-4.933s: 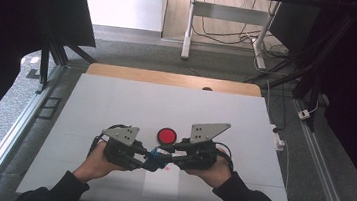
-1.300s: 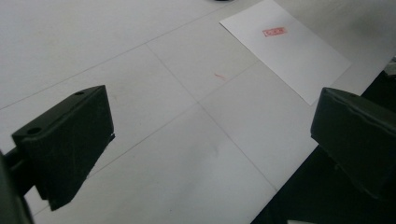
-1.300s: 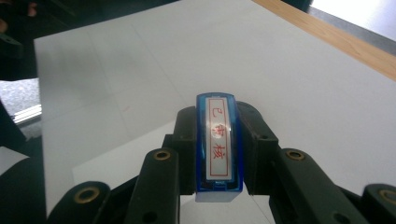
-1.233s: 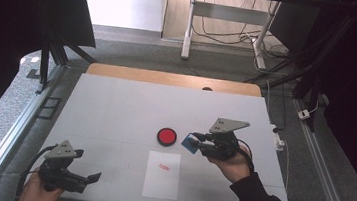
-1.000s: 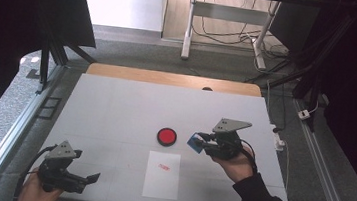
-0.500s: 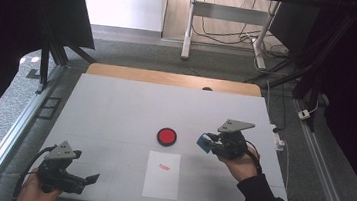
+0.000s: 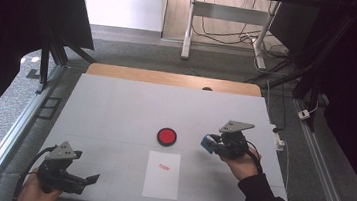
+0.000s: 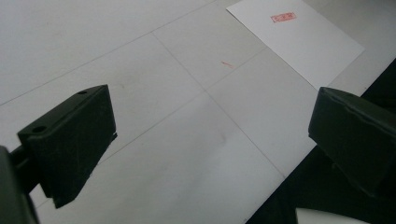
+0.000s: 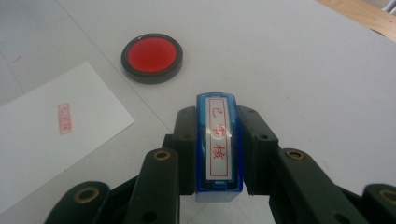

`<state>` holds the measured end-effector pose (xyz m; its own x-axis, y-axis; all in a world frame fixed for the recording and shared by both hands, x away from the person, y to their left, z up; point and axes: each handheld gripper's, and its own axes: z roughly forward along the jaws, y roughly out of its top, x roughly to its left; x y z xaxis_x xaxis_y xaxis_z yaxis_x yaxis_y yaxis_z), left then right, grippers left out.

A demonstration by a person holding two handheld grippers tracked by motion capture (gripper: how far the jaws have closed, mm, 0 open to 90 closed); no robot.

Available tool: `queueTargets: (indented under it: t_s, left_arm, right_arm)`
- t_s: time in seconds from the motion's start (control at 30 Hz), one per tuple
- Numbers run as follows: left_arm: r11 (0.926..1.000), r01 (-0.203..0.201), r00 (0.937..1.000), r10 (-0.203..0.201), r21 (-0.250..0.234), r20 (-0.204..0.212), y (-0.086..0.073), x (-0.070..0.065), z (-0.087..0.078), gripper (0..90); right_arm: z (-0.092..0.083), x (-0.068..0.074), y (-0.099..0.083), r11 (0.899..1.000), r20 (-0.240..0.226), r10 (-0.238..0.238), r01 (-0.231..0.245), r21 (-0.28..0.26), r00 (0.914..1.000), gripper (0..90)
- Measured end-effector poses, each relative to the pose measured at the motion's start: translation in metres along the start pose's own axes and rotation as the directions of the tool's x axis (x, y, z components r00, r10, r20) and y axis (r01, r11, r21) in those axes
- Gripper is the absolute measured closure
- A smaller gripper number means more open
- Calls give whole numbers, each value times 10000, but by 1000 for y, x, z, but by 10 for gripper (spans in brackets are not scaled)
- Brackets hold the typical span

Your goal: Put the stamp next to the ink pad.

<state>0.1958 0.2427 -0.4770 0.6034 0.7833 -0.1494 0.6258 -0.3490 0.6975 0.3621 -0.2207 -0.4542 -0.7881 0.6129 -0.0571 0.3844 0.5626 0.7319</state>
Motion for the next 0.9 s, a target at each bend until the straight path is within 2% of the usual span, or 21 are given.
queueTargets:
  t_s: [0.3,0.63,0.9]
  left_arm:
    - [10000,-18,10000,18,17,-21,0,0,0,13]
    - [10000,-29,10000,30,48,-29,0,0,1,16]
    - [10000,-24,10000,24,59,-31,0,0,1,19]
  right_arm:
    - [9,-5,-7,9994,218,-151,143,329,9996,709]
    - [20,-12,-18,9980,55,191,-194,598,9998,708]
    - [26,-12,-22,9967,36,-20,17,809,10000,678]
